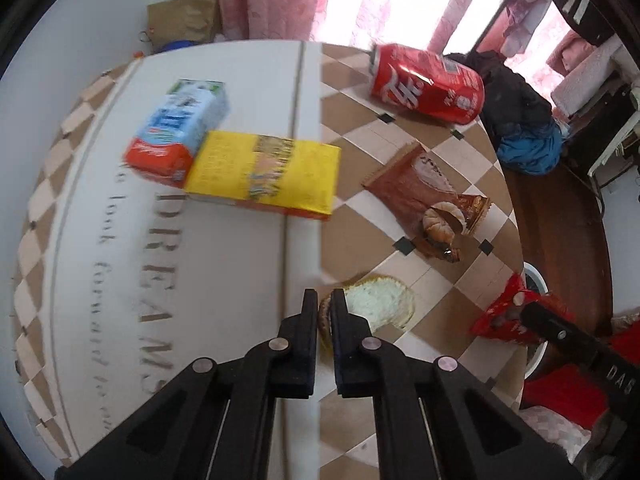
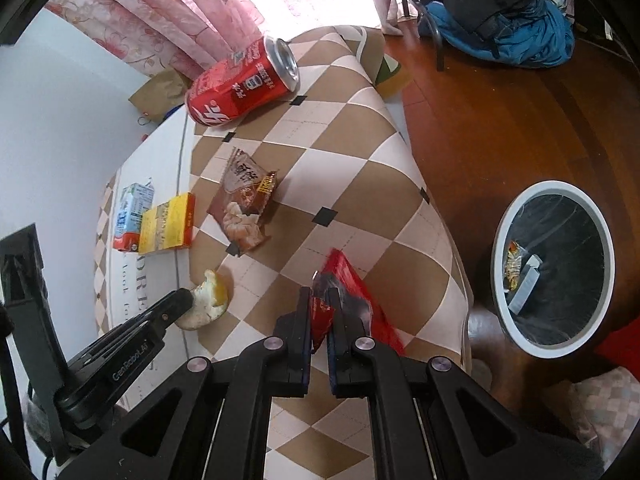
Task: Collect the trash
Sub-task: 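Carry the bread and red wrapper over the trash bin and release them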
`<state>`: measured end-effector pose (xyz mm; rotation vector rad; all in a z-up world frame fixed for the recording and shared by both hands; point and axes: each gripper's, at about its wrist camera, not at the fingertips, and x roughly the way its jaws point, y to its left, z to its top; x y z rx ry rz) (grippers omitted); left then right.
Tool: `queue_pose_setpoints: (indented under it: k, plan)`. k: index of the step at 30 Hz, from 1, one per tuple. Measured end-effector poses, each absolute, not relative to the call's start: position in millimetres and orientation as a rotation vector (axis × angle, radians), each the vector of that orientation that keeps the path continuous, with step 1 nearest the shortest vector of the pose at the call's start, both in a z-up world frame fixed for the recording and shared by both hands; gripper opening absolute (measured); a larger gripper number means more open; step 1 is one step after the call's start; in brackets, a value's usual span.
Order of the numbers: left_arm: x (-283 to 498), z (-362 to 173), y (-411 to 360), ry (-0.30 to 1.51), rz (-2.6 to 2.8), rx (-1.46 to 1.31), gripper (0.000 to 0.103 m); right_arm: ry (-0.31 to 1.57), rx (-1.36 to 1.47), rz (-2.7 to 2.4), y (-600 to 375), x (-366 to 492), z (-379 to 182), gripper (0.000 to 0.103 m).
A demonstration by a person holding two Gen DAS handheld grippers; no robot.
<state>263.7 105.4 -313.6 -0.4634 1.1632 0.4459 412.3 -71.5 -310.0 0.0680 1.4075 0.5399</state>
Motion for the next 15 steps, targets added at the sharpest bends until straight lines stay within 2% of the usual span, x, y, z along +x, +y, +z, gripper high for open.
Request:
queue_pose_setpoints:
  k: [7, 15]
  plan:
    - [220, -279, 118, 1.089, 0.491, -0.427, 0.003, 1.361, 0.103, 0.584, -82, 399, -283, 0.006]
    - [217, -217, 96, 0.996, 0.502, -0.329, 0.003, 1.267, 0.105, 0.638, -94, 385, -231, 0.006]
